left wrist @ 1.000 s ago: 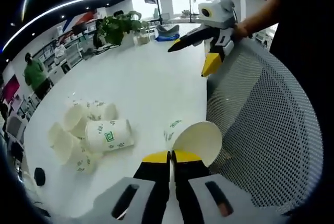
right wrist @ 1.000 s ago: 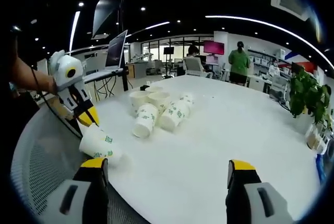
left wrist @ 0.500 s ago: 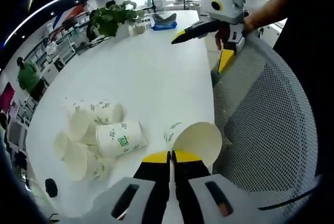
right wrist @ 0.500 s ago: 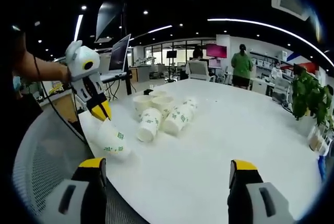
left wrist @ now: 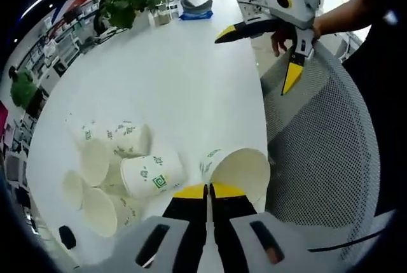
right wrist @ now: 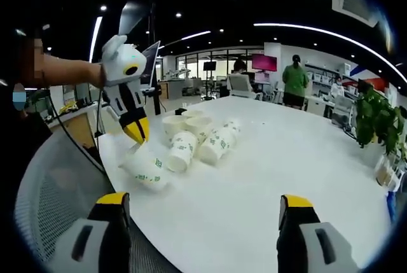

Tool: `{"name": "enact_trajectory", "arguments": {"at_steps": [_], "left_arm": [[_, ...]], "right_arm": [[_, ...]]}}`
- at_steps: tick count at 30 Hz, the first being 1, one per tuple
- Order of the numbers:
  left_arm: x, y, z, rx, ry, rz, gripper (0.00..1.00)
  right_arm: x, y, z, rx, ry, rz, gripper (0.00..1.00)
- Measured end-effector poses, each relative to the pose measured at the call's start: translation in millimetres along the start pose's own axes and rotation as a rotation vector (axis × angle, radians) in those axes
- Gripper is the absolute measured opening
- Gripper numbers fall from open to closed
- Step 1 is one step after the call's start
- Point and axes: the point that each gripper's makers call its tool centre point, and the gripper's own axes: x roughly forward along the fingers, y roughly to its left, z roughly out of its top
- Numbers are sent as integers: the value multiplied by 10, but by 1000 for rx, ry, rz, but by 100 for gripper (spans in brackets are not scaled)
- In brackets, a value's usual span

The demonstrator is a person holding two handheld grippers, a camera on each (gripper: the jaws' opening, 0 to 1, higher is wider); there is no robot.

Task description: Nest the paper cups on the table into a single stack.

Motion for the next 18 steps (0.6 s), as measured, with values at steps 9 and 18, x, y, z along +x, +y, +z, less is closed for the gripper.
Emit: {"name": "enact_trajectory", "arguments": {"at_steps": [9, 18], "left_arm": [[121, 132, 4, -69, 76, -38, 0], [153, 252, 36, -220, 71, -24, 0]], "right_arm": [[5, 12, -7, -3, 6, 1, 98], [4, 29, -12, -6, 14, 4, 98]]}}
